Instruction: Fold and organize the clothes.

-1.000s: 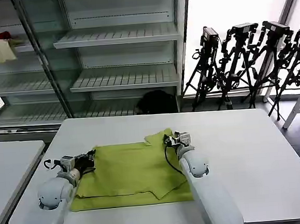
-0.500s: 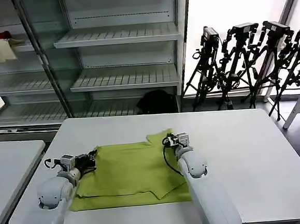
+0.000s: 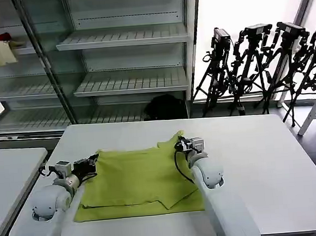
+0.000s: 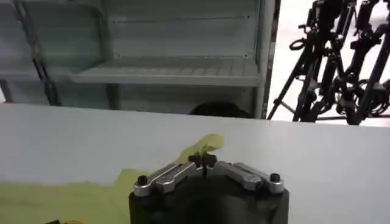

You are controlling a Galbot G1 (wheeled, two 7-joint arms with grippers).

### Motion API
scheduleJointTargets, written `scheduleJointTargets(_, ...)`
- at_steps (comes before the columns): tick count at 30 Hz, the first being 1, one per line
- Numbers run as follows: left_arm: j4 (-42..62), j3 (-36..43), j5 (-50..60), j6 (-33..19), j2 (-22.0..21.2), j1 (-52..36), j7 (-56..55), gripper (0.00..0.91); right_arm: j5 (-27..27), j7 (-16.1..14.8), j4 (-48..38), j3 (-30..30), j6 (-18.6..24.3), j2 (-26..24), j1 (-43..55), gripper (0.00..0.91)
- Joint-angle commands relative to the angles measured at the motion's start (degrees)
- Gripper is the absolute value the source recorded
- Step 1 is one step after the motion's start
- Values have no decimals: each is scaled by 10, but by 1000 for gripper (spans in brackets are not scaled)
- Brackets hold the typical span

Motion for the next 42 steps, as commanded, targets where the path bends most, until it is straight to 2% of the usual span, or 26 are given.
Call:
scheduleJointTargets(1,-55,-18,-23,-1,8,40,5,0,15,10,87,-2,0,-22,-46,0)
scheduleJointTargets(14,-150,-99,-34,-12,-11,183,51,10,14,12,248,1,1,-81,-219,0)
scheduleJointTargets(23,-159,-135,5,-30,-8,243,71,10,-2,7,303,5,2,-77,-294,0)
scheduleJointTargets(42,-181,-136,52,-43,-10,276,84,10,-71,-2,312,3,4,-65,-345,0)
